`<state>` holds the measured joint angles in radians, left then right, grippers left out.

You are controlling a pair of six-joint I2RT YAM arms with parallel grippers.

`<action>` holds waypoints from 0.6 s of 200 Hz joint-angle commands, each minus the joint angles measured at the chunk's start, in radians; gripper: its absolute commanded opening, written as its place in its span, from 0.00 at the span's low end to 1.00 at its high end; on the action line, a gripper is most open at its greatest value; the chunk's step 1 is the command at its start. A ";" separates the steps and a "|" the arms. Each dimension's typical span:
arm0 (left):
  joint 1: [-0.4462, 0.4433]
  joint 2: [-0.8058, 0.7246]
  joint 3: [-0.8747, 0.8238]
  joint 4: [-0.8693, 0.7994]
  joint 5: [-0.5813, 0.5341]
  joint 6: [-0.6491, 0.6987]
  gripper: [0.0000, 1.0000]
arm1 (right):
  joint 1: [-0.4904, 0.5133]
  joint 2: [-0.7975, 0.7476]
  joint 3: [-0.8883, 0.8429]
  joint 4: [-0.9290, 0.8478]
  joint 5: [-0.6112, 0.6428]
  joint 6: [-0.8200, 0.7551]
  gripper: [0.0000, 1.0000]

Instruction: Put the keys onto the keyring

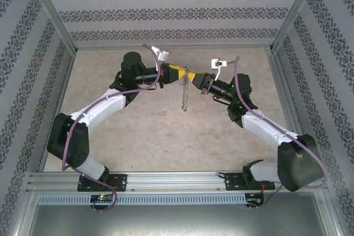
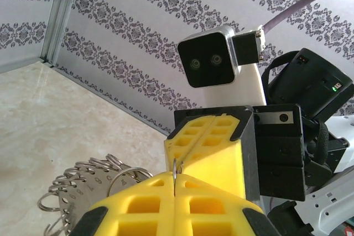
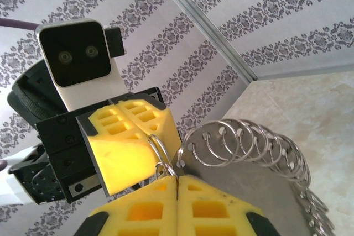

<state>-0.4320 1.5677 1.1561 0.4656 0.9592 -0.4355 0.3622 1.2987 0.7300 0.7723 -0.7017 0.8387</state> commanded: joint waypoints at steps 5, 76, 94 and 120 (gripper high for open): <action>-0.010 -0.040 0.002 0.085 0.008 -0.012 0.00 | -0.005 -0.008 -0.011 0.058 -0.037 0.002 0.00; -0.012 -0.041 -0.004 0.108 -0.004 -0.019 0.00 | 0.009 -0.006 -0.052 0.056 -0.048 0.005 0.00; -0.014 -0.037 -0.003 0.110 -0.004 -0.019 0.00 | 0.017 0.005 -0.041 0.058 -0.064 0.003 0.00; -0.017 -0.032 -0.005 0.115 -0.004 -0.021 0.00 | 0.038 0.025 -0.009 0.058 -0.095 0.000 0.00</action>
<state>-0.4332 1.5677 1.1557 0.4713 0.9562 -0.4423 0.3729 1.3010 0.6964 0.7982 -0.7338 0.8394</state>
